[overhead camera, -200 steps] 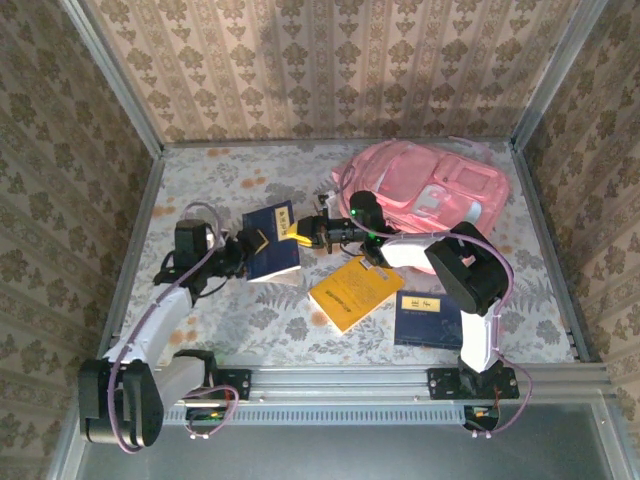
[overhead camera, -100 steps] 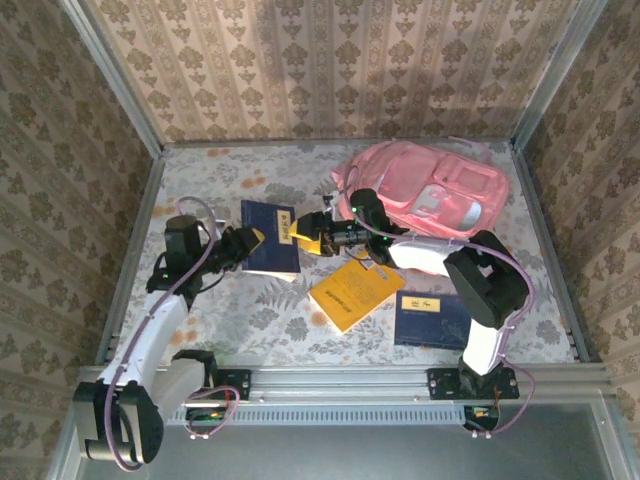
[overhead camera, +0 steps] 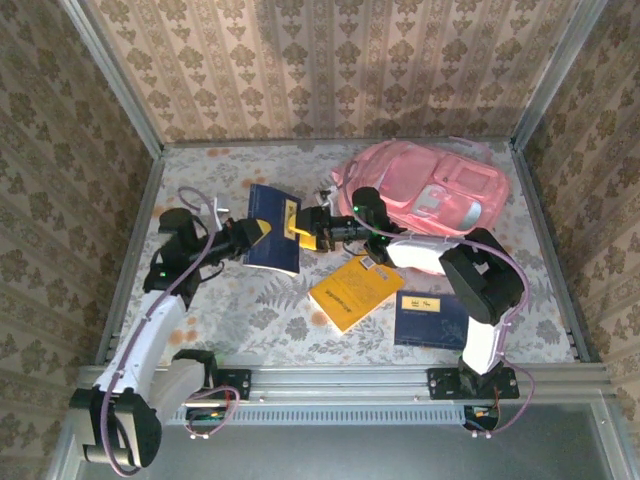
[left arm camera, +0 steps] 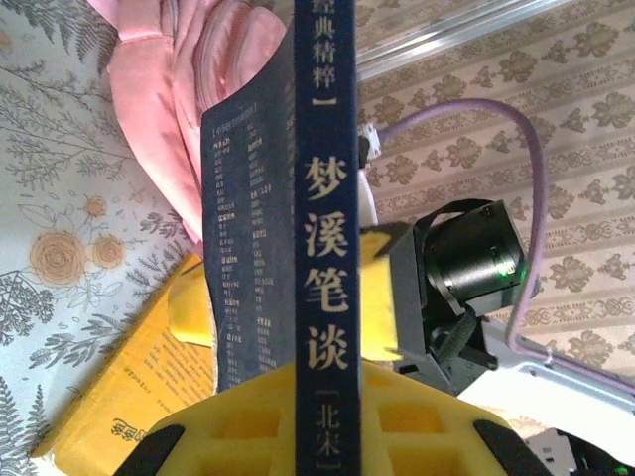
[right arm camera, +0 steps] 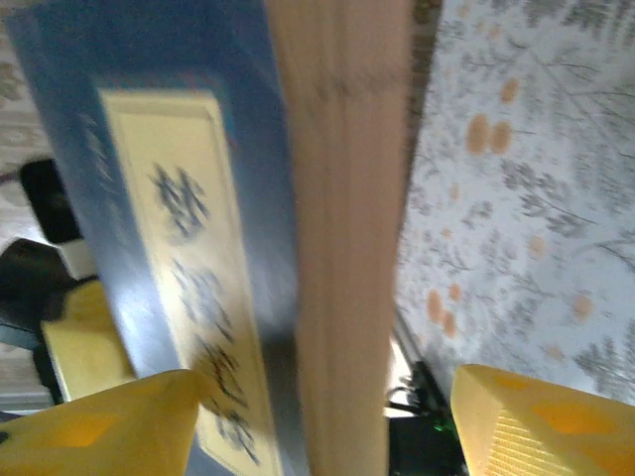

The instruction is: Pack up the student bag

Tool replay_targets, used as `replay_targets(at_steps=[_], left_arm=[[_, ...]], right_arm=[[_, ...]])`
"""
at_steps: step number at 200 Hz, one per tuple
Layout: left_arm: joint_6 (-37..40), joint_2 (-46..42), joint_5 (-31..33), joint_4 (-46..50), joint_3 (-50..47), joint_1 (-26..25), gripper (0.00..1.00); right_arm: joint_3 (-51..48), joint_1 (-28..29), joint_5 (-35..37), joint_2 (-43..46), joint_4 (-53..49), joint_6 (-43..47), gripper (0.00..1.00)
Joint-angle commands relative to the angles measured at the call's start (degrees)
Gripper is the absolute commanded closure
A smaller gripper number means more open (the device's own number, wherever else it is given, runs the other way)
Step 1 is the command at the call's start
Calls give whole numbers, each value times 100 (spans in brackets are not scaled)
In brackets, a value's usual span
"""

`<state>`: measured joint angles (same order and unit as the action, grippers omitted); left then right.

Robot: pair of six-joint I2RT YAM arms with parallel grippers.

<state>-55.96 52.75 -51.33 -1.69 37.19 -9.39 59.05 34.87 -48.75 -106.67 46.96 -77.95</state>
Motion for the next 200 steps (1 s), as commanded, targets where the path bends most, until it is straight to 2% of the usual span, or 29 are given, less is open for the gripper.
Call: replay_targets(at_steps=[1, 26, 71, 91, 103, 120, 131, 143, 163, 180, 200], left_arm=[[-30, -37, -473, -285, 175, -107, 100], [100, -77, -449, -51, 200, -107, 100], [422, -14, -400, 430, 396, -73, 100], [362, -2, -287, 526, 421, -37, 67], [230, -48, -131, 528, 372, -14, 46], [-239, -190, 71, 79, 52, -24, 32], [-725, -312, 191, -496, -252, -56, 20], [-1046, -388, 356, -879, -442, -167, 14], [-1082, -408, 617, -790, -391, -438, 6], [-1198, -446, 1020, -777, -391, -672, 3], [-1355, -464, 1488, -1071, -473, -952, 3]], right_arm=[[112, -16, -95, -334, 1897, -1220, 38], [95, -19, -64, -408, 2466, -1566, 51], [-209, -25, -26, 14, 1977, -1128, 88], [-366, -66, 260, 222, 1986, -1099, 99], [-677, -144, 900, 479, 1908, -1075, 100], [-1344, -158, 2214, 1053, 1847, -951, 100], [-1507, -96, 2752, 1478, 1432, -642, 100], [-1569, -7, 3218, 1878, 960, -324, 100], [-1680, 28, 3851, 2234, 764, -164, 100], [-1790, 61, 4320, 2317, 841, -256, 100], [-1748, 105, 4454, 2207, 901, -393, 100]])
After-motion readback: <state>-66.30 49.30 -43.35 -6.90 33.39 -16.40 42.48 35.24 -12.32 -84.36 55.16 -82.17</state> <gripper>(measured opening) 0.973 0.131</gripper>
